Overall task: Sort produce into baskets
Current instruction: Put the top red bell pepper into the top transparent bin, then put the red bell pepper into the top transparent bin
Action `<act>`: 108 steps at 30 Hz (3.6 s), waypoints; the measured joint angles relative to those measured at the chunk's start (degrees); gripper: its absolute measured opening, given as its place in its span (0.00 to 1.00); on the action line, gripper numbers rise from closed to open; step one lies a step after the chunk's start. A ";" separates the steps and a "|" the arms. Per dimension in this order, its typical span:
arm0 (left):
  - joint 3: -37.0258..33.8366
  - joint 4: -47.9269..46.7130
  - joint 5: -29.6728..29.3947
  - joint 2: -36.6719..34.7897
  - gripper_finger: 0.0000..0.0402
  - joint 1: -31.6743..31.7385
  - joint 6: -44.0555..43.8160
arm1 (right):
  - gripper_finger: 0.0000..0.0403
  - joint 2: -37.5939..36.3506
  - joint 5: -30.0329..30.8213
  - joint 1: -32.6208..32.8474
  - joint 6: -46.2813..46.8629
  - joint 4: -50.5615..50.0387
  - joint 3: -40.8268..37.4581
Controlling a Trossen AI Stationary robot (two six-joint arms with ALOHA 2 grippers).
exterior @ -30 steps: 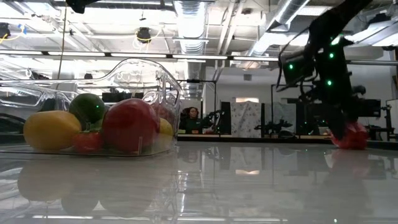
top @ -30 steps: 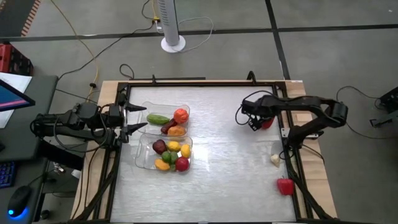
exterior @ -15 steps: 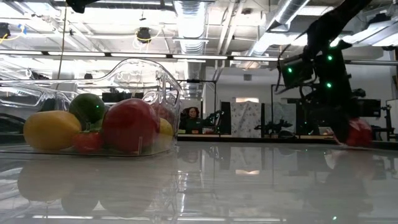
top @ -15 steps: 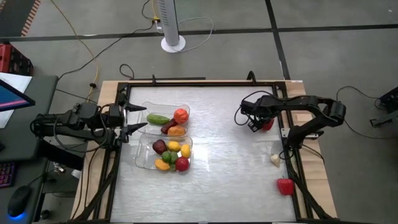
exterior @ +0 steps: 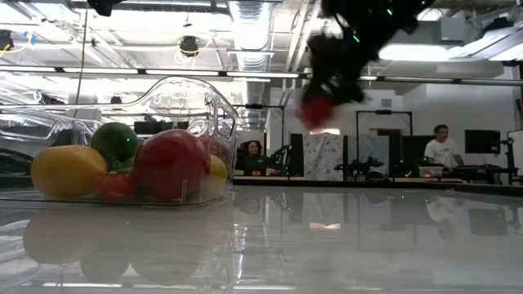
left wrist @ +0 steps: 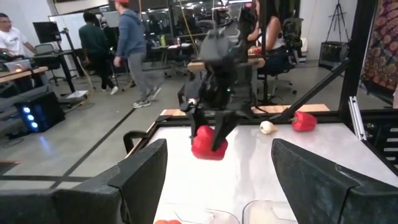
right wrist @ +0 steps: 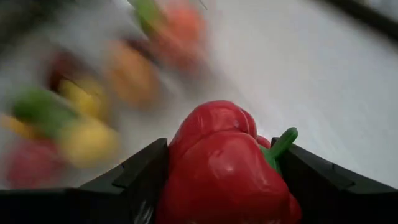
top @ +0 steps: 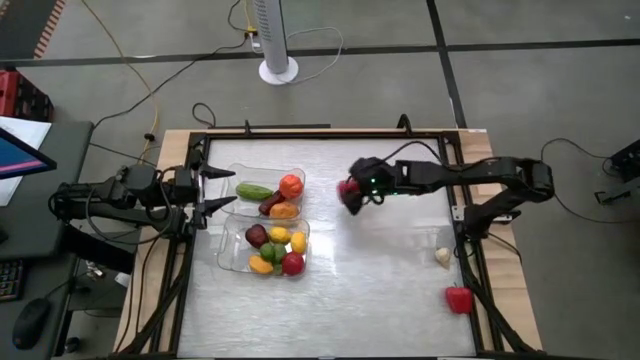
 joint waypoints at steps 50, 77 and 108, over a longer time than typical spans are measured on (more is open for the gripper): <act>0.02 -5.18 0.48 0.01 0.68 0.01 -7.50 | 0.91 14.63 -5.84 32.70 37.21 -71.68 22.58; 0.00 -5.06 0.46 0.01 0.68 0.01 -5.66 | 0.90 14.28 -43.53 46.11 59.43 -56.43 1.65; -0.02 -4.73 0.50 0.03 0.68 -0.01 -5.49 | 0.83 14.28 -20.85 46.74 53.40 -68.99 11.77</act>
